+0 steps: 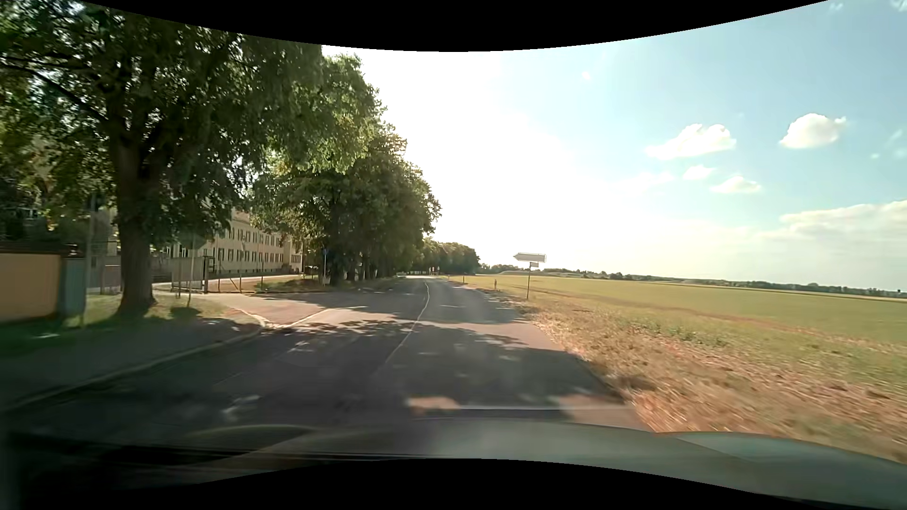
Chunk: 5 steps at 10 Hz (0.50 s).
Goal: Follow the waypoints while adhering to traffic rules and regulations
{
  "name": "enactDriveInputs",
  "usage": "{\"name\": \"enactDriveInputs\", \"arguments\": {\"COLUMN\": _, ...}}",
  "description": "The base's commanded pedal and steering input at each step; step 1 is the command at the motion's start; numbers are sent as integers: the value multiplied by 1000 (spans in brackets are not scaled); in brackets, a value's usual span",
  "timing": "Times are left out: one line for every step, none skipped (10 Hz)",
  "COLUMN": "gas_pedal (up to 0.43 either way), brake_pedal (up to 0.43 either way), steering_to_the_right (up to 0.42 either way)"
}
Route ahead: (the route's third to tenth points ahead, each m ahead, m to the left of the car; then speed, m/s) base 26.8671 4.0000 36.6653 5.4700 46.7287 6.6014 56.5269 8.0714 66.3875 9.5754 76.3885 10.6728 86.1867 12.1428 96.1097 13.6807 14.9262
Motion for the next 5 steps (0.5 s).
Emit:
{"name": "enactDriveInputs", "arguments": {"gas_pedal": 59, "brake_pedal": 6, "steering_to_the_right": -9}}
{"name": "enactDriveInputs", "arguments": {"gas_pedal": 59, "brake_pedal": 6, "steering_to_the_right": -9}}
{"name": "enactDriveInputs", "arguments": {"gas_pedal": 59, "brake_pedal": 6, "steering_to_the_right": -9}}
{"name": "enactDriveInputs", "arguments": {"gas_pedal": 59, "brake_pedal": 6, "steering_to_the_right": -9}}
{"name": "enactDriveInputs", "arguments": {"gas_pedal": 59, "brake_pedal": 6, "steering_to_the_right": -10}}
